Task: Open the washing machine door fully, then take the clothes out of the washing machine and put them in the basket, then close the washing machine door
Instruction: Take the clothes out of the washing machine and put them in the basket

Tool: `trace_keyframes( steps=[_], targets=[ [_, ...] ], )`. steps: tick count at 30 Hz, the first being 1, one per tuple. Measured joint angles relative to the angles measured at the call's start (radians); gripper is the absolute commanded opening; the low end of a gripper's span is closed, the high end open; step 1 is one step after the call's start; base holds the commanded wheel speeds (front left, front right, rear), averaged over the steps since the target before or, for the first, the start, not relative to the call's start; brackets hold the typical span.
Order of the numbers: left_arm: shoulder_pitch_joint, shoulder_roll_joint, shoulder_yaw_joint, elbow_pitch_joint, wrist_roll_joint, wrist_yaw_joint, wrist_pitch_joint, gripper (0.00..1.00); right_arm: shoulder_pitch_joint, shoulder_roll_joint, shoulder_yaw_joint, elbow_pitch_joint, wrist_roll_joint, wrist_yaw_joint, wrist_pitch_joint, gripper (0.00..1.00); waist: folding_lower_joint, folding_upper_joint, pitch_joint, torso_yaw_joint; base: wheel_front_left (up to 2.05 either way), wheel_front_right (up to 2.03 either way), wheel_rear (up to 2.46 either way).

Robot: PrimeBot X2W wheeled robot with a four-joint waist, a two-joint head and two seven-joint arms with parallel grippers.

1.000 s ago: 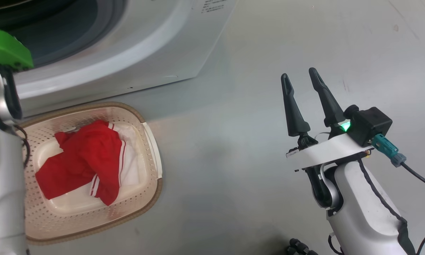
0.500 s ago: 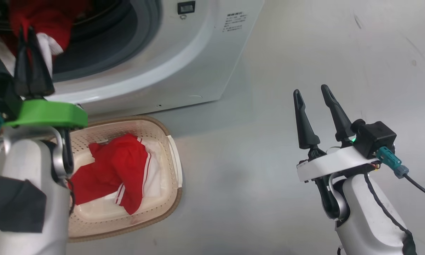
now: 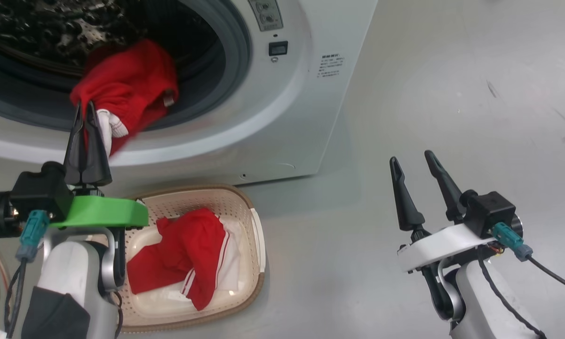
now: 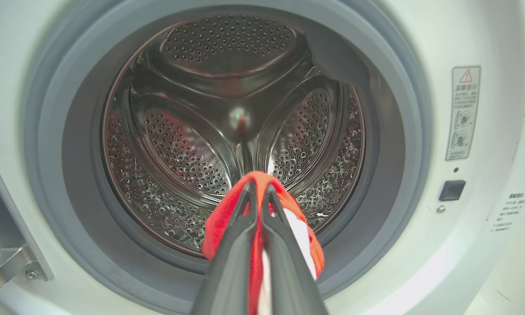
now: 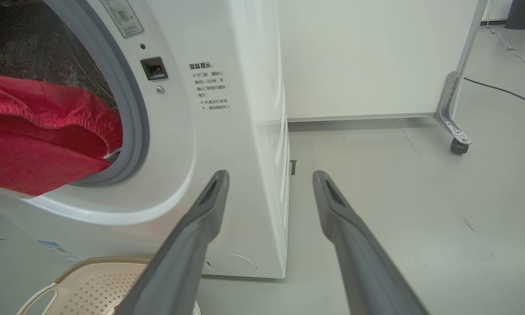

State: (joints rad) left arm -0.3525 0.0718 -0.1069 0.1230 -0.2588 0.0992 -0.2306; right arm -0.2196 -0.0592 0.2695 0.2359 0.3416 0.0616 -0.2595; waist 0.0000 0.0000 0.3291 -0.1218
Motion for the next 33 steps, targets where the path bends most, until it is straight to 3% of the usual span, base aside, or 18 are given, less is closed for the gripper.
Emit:
trace_keyframes(
  steps=[17, 33],
  targets=[
    [0.12, -0.004, 0.001, -0.213, 0.006, 0.006, -0.014, 0.0, 0.09, 0.001, 0.024, 0.022, -0.011, 0.009, 0.0, 1.0, -0.0001, 0.0, -0.161, 0.056, 0.0, 0.0, 0.0],
    [0.264, -0.022, -0.023, -0.23, -0.026, 0.01, 0.007, 0.0, 0.096, 0.002, 0.022, -0.014, -0.012, 0.01, 0.0, 1.0, -0.0001, 0.0, -0.126, 0.063, 0.0, 0.0, 0.0]
  ],
)
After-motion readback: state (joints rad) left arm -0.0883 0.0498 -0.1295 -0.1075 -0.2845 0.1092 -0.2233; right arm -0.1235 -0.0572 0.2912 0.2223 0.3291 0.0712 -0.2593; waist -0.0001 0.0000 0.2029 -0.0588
